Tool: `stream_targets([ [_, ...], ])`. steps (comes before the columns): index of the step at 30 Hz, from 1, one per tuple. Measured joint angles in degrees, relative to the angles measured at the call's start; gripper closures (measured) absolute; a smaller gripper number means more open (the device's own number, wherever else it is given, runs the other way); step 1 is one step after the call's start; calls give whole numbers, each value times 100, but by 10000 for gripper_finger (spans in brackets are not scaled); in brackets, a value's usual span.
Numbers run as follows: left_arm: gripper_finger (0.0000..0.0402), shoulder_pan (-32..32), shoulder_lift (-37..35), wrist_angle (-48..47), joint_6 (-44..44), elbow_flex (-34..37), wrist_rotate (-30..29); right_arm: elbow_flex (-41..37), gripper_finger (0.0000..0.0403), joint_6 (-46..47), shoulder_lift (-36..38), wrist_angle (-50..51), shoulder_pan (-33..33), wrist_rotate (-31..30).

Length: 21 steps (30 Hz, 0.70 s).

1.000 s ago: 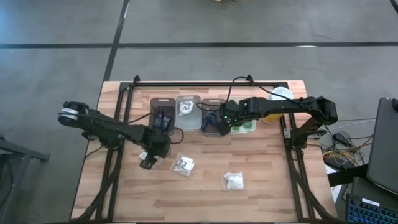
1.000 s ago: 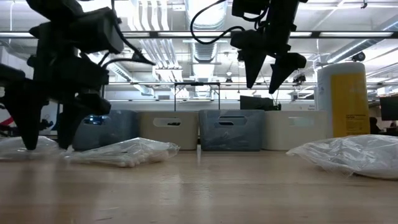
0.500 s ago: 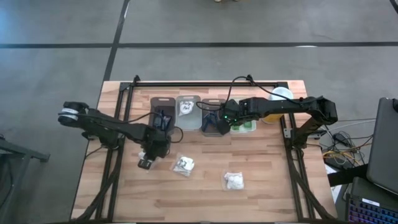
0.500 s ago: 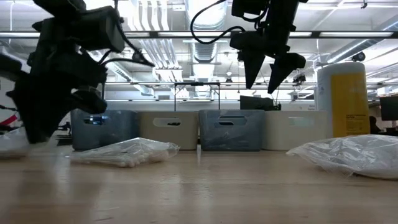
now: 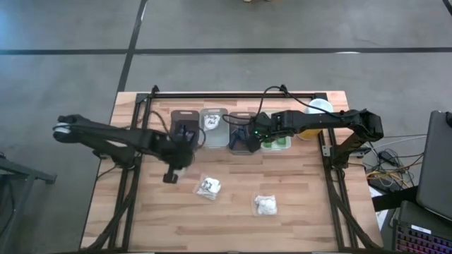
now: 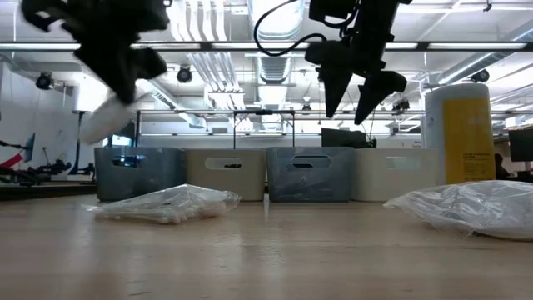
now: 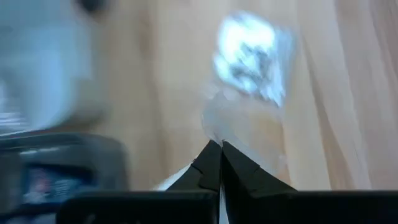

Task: Pick & Place Travel size toiletries
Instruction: Put the white cotton pack into the gray bin

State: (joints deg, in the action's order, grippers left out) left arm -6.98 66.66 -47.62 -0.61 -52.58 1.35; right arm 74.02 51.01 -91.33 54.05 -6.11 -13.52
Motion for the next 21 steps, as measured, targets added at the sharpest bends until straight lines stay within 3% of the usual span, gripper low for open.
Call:
stream_targets([
  [7,399,584,-910,954,854,156,-877,0,103,-71,0,-456,0,7],
  [14,400,1734,-1317,4049,1975,1058,-1311,95,120,-7,50,-602,23,-219],
  [21,400,2641,-959,6643,3359,2087,-1596,162,119,373,539,-626,89,-952],
])
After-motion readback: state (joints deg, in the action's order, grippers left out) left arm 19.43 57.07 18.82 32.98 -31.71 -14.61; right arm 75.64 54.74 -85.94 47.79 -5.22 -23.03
